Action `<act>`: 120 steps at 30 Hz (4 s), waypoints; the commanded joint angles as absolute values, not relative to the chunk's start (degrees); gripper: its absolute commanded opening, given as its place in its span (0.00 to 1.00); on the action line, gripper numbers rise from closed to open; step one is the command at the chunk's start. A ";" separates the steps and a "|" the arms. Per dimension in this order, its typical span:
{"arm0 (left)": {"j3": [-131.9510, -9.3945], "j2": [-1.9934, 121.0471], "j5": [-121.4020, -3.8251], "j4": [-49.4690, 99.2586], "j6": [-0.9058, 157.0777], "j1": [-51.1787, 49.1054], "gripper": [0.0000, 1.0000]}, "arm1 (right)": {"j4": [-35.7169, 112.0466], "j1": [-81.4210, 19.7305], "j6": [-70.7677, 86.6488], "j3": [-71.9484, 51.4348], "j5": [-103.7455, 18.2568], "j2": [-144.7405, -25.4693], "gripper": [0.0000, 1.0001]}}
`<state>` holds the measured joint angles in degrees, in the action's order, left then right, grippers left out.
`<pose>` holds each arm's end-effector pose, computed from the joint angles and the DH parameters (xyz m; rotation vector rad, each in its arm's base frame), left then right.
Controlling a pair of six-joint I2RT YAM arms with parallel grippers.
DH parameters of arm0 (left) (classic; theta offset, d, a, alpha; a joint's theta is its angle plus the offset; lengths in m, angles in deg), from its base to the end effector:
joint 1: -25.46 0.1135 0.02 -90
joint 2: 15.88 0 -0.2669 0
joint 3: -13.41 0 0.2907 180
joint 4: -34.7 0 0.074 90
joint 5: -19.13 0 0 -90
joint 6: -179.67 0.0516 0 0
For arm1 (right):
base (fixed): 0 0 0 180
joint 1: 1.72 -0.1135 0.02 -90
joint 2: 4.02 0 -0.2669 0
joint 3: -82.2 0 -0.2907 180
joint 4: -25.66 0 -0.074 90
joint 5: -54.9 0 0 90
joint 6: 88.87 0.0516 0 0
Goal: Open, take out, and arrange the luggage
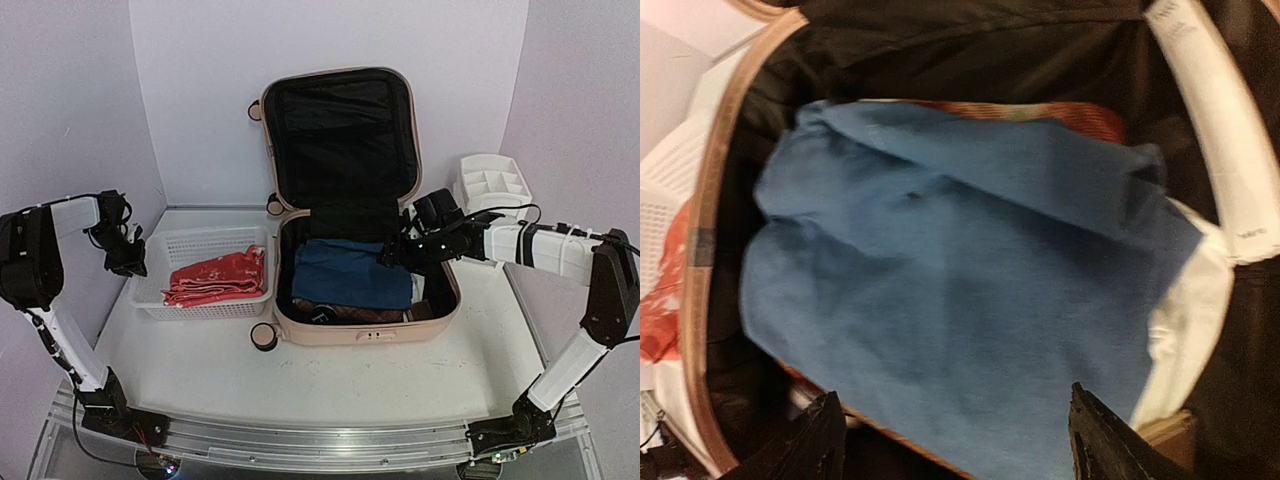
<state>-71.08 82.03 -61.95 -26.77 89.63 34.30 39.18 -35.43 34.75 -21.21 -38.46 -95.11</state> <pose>0.3689 0.0493 0.1897 -0.1920 2.8545 -0.1934 0.3455 0.2341 0.2486 -0.0396 2.1533 0.7695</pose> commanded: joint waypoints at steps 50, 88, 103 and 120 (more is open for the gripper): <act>-76.26 63.59 -60.84 -12.77 60.52 2.75 0.95 | 47.12 -22.02 33.53 -14.47 -51.64 -100.52 0.00; -114.64 107.33 -72.81 -29.10 49.79 -24.60 0.75 | 52.85 -19.56 30.39 -20.90 -51.49 -99.56 0.51; -115.25 112.46 -66.77 -28.87 49.72 -20.27 0.58 | 49.19 -19.13 31.10 -18.03 -53.46 -103.76 0.50; -118.95 113.58 -63.43 -28.12 51.70 -18.83 0.11 | 45.30 -18.22 33.81 -16.80 -59.35 -105.34 0.08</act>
